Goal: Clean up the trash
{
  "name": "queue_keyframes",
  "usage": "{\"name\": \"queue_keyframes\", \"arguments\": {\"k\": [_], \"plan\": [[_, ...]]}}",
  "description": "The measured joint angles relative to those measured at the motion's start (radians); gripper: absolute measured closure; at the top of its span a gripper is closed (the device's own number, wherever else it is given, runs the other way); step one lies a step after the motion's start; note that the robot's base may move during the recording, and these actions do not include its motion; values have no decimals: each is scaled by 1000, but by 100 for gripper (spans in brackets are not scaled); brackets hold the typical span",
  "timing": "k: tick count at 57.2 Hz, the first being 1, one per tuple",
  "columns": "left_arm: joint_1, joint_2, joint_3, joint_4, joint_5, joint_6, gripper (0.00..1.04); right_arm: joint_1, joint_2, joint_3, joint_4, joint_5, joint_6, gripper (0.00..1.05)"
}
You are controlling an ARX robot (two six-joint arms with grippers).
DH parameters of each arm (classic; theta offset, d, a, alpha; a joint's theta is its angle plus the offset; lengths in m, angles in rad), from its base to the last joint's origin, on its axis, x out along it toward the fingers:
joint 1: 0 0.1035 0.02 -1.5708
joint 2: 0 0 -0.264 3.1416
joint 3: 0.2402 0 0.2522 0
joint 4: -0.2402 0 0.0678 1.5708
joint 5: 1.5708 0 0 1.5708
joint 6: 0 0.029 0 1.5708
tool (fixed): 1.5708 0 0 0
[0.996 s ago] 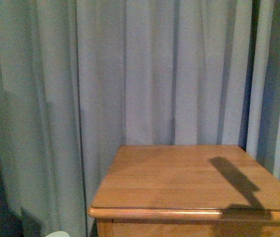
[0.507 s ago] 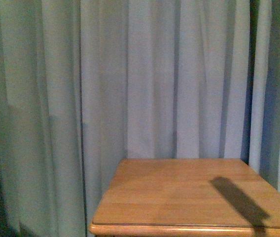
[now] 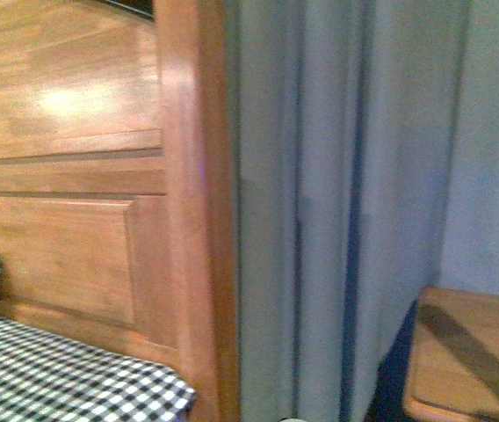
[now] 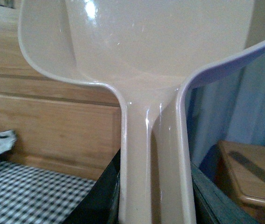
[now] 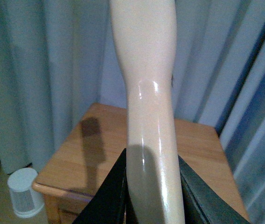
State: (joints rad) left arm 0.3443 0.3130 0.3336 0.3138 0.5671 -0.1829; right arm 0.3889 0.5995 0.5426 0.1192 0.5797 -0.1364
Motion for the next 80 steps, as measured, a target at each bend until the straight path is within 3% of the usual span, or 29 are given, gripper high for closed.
{"name": "queue_keyframes", "arguments": {"k": [78,80], "plan": [[0,-1,-2,0,6,-5,78,0,0,0,0,3,-3,84],[0,8,17,-64,-13,32,78,0,0,0,0,3,-3,84]]}}
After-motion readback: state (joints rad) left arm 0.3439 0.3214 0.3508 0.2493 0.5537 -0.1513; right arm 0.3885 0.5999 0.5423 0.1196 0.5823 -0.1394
